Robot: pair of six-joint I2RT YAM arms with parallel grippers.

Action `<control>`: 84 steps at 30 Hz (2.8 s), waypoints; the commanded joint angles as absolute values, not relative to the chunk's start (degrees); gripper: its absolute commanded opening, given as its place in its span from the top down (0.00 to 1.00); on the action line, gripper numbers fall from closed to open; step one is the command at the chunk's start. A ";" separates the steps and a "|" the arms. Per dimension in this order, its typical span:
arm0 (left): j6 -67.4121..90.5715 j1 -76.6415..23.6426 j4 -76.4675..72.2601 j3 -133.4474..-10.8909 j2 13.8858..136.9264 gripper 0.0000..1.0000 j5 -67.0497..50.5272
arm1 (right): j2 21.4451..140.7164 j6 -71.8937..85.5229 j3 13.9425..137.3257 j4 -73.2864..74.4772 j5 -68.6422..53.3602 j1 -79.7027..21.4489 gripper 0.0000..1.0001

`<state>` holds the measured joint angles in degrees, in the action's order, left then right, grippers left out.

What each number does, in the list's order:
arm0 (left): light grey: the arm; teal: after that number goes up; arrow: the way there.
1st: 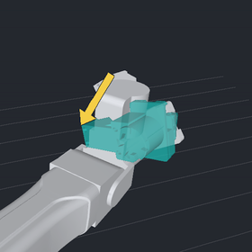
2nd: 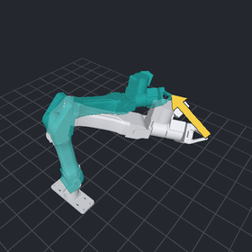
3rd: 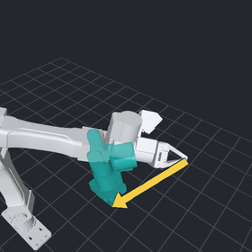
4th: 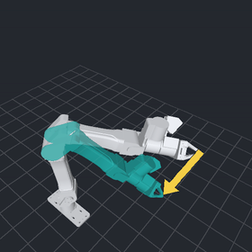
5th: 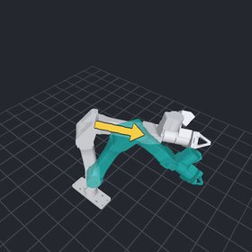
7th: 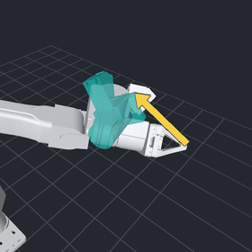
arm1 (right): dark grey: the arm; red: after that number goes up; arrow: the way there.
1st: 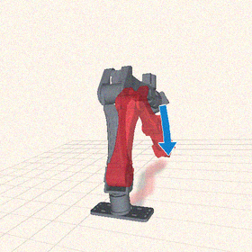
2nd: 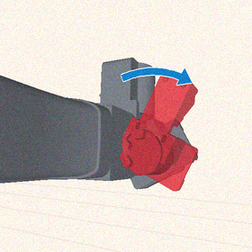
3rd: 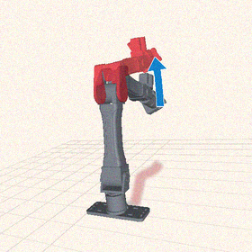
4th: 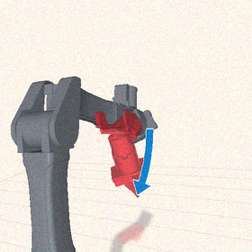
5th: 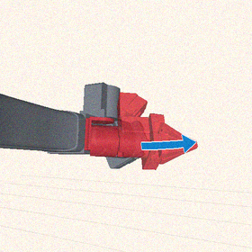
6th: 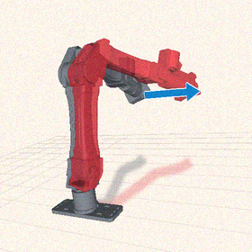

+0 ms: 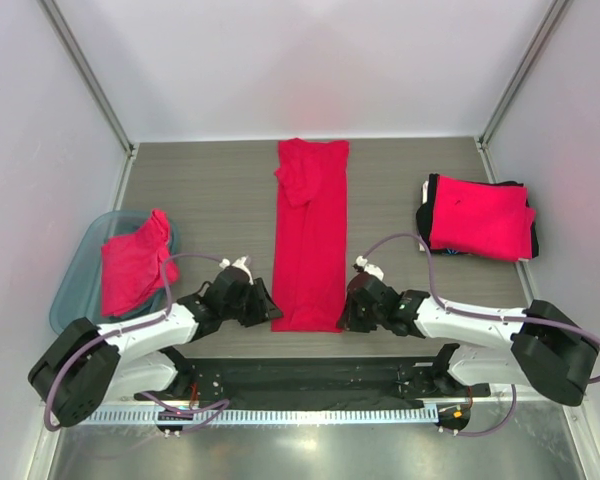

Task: Fold and stack the t-shirts
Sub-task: Fold the tshirt

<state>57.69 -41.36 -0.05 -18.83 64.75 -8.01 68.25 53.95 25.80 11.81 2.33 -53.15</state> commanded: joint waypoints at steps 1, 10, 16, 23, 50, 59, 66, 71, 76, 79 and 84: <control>58.18 -41.92 0.26 -17.93 66.26 0.60 -7.56 | 66.45 55.46 25.67 10.63 2.20 -53.61 0.94; 58.80 -42.54 0.26 -17.32 69.08 0.71 -6.59 | 65.13 55.90 23.91 10.20 2.37 -53.53 0.96; 58.62 -42.54 0.44 -17.93 70.31 1.00 -5.89 | 64.87 56.51 23.29 10.46 2.90 -53.53 0.98; 58.27 -42.54 3.86 -17.49 68.47 1.00 -3.60 | 59.95 58.27 19.35 11.86 3.34 -53.53 0.96; 61.70 -45.62 7.11 -14.50 66.97 0.72 -5.54 | 58.18 58.45 17.93 11.51 2.29 -53.53 0.85; 62.14 -45.70 12.57 -13.71 61.53 0.60 -3.95 | 58.01 58.27 17.67 11.60 2.29 -53.53 0.85; 62.23 -45.79 12.04 -13.80 61.26 0.62 -5.36 | 58.09 58.27 17.67 11.51 2.28 -53.53 0.85; 62.40 -45.88 8.53 -13.62 65.30 0.76 -6.06 | 58.45 58.36 17.75 11.51 2.29 -53.53 0.85; 63.54 -46.14 7.65 -12.92 66.18 0.99 -5.45 | 58.10 58.36 17.84 11.51 1.85 -53.53 0.86; 63.81 -46.32 7.73 -13.01 65.39 1.00 -6.33 | 58.18 58.27 18.02 11.51 1.58 -53.53 0.91; 63.63 -46.32 10.10 -15.28 62.76 1.00 -6.33 | 56.96 57.83 19.68 12.48 1.67 -53.53 0.99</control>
<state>64.75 -45.80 1.23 -15.84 62.98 -7.73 58.46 58.46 18.11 10.98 2.09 -53.19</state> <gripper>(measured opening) 0.006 0.073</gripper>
